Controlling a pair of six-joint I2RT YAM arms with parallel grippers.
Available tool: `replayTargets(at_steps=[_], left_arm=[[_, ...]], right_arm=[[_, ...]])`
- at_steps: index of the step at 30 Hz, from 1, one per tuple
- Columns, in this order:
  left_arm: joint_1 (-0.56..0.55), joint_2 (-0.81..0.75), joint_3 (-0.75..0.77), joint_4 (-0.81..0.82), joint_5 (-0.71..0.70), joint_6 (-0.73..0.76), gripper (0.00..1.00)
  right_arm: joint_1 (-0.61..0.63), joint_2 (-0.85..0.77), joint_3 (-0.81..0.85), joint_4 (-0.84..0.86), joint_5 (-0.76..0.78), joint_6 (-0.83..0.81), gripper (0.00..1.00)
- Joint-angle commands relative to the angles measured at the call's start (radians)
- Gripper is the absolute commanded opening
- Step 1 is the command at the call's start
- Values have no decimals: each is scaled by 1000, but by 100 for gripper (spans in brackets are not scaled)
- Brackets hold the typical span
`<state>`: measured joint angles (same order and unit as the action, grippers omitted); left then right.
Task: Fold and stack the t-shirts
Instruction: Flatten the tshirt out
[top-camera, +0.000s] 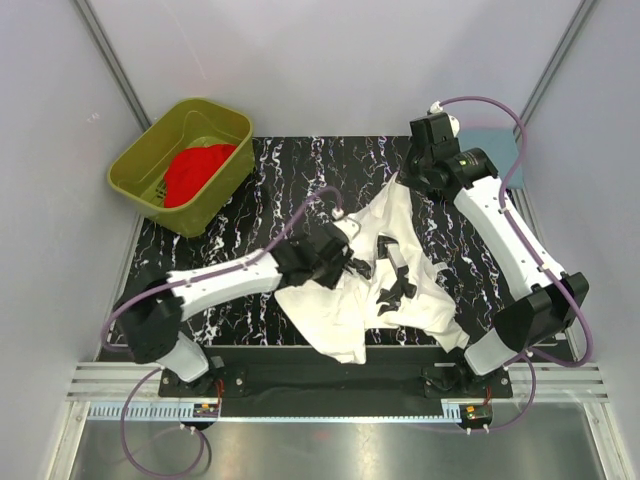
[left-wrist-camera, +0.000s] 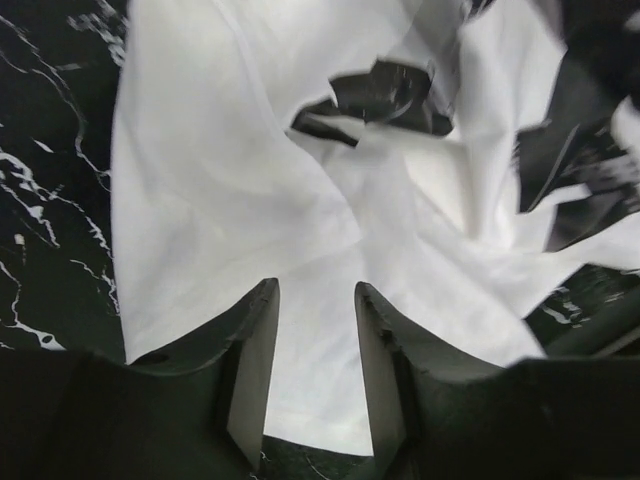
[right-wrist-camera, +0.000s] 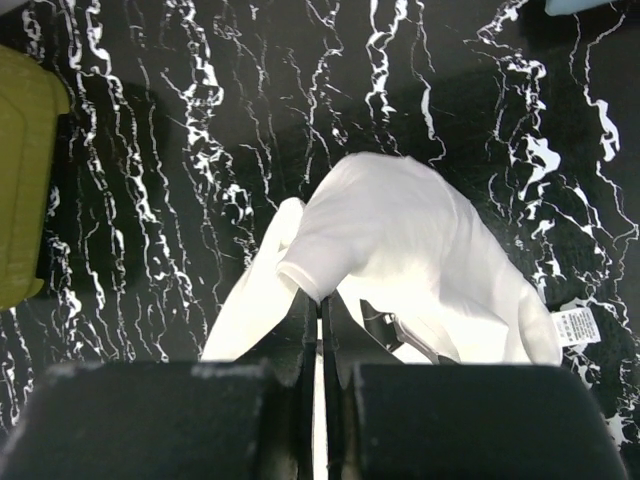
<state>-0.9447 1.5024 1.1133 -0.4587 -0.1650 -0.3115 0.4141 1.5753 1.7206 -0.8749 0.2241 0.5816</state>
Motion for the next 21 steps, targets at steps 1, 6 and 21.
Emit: replayTargets(at_steps=[1, 6, 21], left_arm=[[-64, 71, -17, 133, -97, 55, 44], [-121, 182, 63, 118, -152, 54, 46], [-137, 294, 65, 100, -260, -60, 43]], right_arm=[[-18, -51, -13, 60, -9, -22, 0], [-26, -49, -27, 73, -29, -23, 0], [-44, -78, -64, 70, -37, -40, 0]])
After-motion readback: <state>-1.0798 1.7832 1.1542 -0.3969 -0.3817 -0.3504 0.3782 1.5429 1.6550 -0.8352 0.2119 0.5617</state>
